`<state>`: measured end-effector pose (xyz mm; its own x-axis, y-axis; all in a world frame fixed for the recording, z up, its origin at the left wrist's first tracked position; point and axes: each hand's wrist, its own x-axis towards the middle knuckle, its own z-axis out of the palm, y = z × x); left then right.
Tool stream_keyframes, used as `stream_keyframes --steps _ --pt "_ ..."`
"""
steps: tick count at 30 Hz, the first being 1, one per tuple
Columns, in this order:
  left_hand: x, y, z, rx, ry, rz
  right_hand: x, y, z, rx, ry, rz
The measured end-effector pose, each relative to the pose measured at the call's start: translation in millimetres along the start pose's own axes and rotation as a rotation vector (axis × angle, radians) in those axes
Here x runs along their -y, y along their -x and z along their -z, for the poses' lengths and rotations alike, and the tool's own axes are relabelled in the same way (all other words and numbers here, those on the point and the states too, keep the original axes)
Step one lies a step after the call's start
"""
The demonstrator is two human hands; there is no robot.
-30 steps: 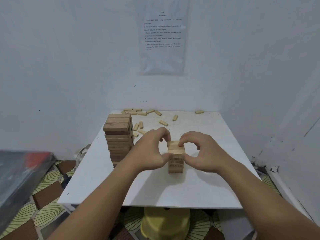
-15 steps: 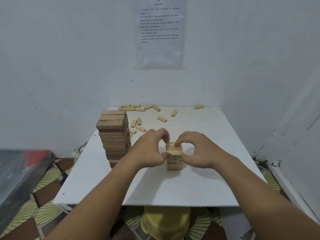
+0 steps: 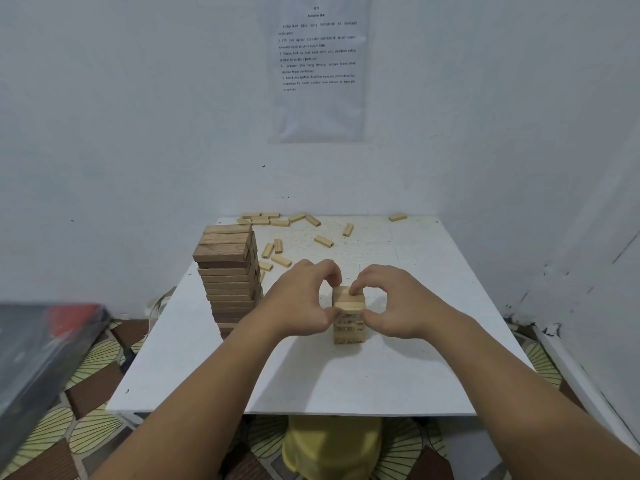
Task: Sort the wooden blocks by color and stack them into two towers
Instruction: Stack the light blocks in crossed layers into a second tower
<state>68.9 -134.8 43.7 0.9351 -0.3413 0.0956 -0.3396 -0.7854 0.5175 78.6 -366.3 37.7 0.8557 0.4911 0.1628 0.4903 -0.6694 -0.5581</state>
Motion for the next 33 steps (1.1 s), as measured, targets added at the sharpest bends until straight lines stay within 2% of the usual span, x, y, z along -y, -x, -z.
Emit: stream_keyframes --steps 15,30,33 --pt "-2.2 -3.7 -0.8 0.035 -0.111 -0.046 -2.7 -1.8 -2.3 0.024 0.004 0.009" --pt "-8.1 -2.1 0.1 0.064 -0.099 -0.032 -0.1 0.5 -3.3 0.039 -0.013 -0.072" --pt "-8.9 2.1 0.4 0.065 -0.054 -0.014 0.3 4.5 -4.6 -0.003 -0.054 -0.087"
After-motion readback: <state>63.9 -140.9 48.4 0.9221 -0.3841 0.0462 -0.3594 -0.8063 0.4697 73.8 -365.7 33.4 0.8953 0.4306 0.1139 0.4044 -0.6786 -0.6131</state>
